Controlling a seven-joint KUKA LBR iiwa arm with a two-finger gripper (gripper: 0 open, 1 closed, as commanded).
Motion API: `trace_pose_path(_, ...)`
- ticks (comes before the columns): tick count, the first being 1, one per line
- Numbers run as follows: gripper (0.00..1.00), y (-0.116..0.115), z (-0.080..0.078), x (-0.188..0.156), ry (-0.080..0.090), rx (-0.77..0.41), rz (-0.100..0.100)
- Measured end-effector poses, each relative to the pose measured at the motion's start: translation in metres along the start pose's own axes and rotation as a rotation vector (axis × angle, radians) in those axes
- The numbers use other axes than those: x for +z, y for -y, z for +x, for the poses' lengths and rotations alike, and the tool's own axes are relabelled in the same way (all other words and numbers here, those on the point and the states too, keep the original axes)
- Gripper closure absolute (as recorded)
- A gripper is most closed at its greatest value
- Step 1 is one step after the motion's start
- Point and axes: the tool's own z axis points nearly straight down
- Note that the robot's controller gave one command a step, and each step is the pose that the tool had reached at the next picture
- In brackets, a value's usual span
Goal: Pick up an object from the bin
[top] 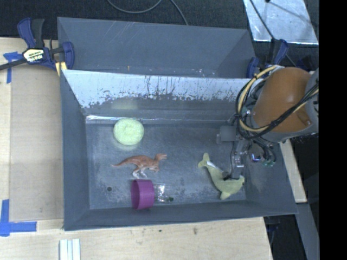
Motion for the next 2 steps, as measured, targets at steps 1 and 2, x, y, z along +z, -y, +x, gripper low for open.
trace_pose_path(1, 0.00, 0.020, 0.017, 0.040, -0.005, -0.064, -0.003)
trace_pose_path(2, 1.00, -0.012, 0.044, 0.037, 0.002, 0.063, 0.002)
